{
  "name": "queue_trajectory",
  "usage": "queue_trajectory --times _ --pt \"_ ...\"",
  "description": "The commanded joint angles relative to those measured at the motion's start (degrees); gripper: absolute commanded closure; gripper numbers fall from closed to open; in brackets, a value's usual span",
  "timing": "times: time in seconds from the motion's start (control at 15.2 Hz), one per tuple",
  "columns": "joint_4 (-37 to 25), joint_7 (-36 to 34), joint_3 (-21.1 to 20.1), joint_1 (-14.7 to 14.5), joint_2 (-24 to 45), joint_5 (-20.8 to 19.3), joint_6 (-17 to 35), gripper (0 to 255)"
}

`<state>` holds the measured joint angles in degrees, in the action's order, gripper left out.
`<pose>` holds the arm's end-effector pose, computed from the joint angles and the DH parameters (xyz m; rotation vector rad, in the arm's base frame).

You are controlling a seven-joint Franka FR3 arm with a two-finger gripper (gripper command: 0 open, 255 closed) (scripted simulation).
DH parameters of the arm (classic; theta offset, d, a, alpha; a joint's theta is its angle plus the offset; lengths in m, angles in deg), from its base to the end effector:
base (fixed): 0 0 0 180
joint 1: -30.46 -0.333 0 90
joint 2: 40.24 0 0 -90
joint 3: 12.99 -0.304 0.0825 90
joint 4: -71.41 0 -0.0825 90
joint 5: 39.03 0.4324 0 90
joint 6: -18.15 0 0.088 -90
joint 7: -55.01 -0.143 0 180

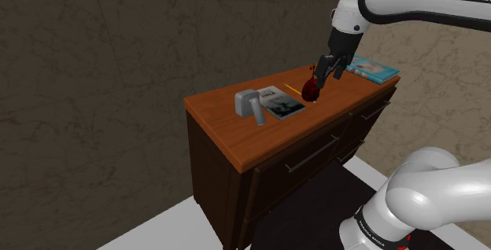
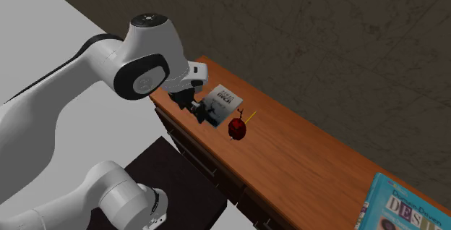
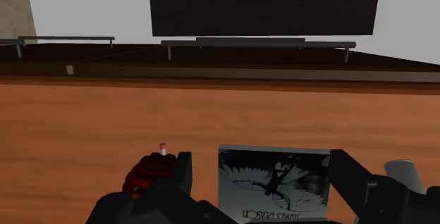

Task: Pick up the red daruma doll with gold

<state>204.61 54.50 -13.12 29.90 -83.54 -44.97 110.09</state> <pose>0.3770 -0.0098 0.5551 3.0362 0.0064 0.0557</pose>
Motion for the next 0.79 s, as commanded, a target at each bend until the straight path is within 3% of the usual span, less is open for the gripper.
queue_trajectory --times 0.0,0.4,0.73 --pt "0.00 0.00 0.00 0.00 0.00 0.00 0.00 0" --pt "-9.93 15.76 9.49 -0.99 12.19 -1.37 -0.35 0" --pt "-21.20 29.20 16.18 -2.04 24.74 0.21 -2.07 0"
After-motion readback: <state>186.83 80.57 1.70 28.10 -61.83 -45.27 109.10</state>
